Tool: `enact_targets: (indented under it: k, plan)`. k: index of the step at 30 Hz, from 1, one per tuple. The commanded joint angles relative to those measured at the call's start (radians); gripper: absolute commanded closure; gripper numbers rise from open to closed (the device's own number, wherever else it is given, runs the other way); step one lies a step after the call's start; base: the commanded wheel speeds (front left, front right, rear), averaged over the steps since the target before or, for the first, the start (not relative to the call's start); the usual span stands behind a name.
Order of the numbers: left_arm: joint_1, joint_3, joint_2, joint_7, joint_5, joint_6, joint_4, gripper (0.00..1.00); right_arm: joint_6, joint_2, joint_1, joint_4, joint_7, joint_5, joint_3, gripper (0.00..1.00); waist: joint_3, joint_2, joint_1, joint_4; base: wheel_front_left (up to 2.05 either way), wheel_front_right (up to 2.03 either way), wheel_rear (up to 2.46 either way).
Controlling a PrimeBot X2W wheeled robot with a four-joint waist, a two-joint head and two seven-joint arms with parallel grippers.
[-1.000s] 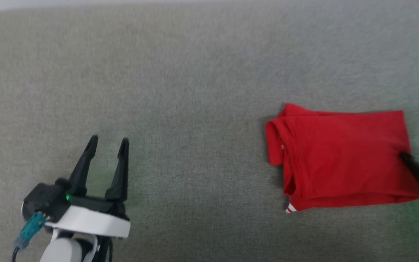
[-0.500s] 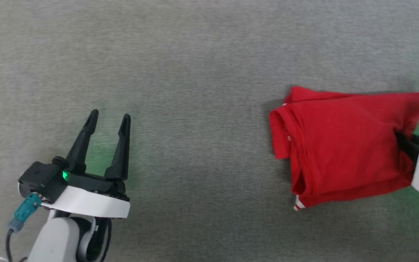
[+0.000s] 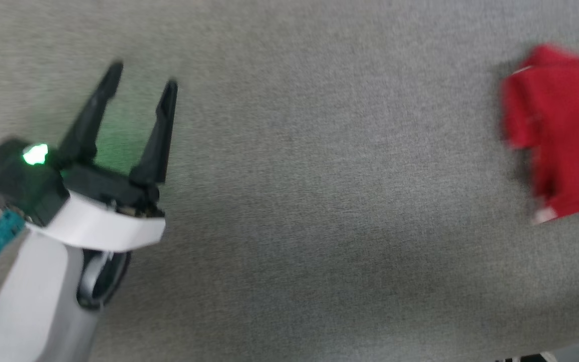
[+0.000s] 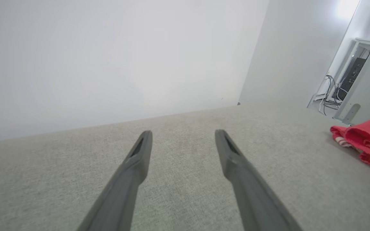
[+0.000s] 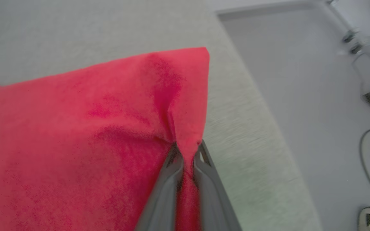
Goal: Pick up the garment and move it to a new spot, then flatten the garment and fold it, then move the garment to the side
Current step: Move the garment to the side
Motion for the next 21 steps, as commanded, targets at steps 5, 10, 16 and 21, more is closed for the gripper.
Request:
enact_targets:
  k: [5, 10, 16, 21]
  plan:
    - [-0.122, -0.038, 0.053, -0.002, -0.004, 0.001, -0.029, 0.0, -0.004, -0.037, -0.126, 0.094, -0.156, -0.113, -0.122, 1.0, 0.097, 0.0, 0.0, -0.045, 0.0, 0.0, 0.0]
    - [-0.203, -0.052, 0.082, -0.002, -0.007, 0.001, -0.053, 0.0, -0.004, -0.044, -0.269, 0.229, -0.275, -0.211, -0.185, 1.0, 0.144, 0.0, 0.0, -0.047, 0.0, 0.0, 0.0]
    - [-0.238, -0.056, 0.098, -0.002, -0.008, 0.001, -0.059, 0.0, -0.004, -0.029, -0.388, 0.393, -0.373, -0.301, -0.174, 1.0, 0.17, 0.0, 0.0, -0.045, 0.0, 0.0, 0.0]
    - [-0.22, -0.049, 0.091, -0.002, -0.006, 0.001, -0.044, 0.0, -0.004, -0.03, -0.434, 0.501, -0.442, -0.345, -0.14, 0.52, 0.148, 0.0, 0.0, -0.04, 0.0, 0.0, 0.0]
